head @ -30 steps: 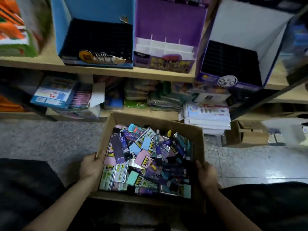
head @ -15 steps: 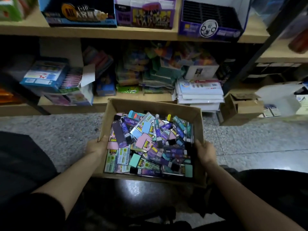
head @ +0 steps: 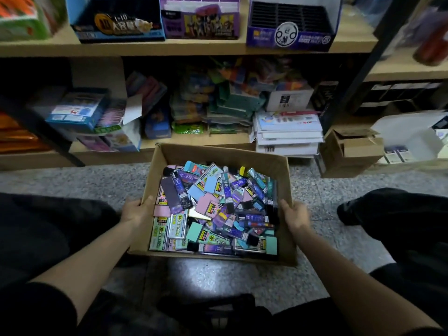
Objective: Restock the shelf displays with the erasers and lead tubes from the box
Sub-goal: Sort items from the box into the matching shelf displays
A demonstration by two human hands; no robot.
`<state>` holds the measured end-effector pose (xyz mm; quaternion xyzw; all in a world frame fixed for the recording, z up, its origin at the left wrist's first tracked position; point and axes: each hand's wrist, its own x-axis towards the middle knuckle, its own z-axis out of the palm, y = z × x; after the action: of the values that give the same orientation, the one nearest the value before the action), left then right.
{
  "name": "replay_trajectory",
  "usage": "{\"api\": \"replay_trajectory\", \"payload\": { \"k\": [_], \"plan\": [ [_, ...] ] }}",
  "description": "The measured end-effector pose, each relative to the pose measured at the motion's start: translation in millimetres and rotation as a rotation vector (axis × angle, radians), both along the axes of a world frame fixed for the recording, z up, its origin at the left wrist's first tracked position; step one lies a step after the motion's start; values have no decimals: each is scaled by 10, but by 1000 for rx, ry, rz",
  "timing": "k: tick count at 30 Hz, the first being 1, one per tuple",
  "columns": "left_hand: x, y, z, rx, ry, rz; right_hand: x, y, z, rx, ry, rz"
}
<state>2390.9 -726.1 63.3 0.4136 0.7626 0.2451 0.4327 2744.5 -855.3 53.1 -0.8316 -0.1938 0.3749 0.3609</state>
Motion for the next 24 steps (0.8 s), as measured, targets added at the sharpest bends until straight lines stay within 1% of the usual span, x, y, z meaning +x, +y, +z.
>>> {"api": "replay_trajectory", "payload": {
  "k": [5, 10, 15, 19, 20, 21, 22, 23, 24],
  "plan": [
    [26, 90, -187, -55, -12, 18, 13, -7, -153, -22, 53, 10],
    [160, 205, -414, -95, -29, 13, 61, 23, -330, -38, 27, -11],
    [199, 275, -623, -176, -42, -54, 118, 126, -422, -24, 104, -75],
    [258, 313, -613, -169, -43, -77, 138, 187, -386, 0, 144, -47],
    [298, 326, -570, -148, -7, -104, 139, 215, -350, -13, 138, -22],
    [343, 346, -528, -96, 105, -163, 152, 248, -318, -40, 92, 32],
    [396, 375, -471, -7, 250, -231, 175, 275, -295, -71, -29, 116],
    [453, 407, -397, 110, 385, -285, 193, 300, -260, -90, -216, 203],
    [528, 441, -311, 225, 462, -309, 198, 319, -223, -73, -413, 273]
  ]
}}
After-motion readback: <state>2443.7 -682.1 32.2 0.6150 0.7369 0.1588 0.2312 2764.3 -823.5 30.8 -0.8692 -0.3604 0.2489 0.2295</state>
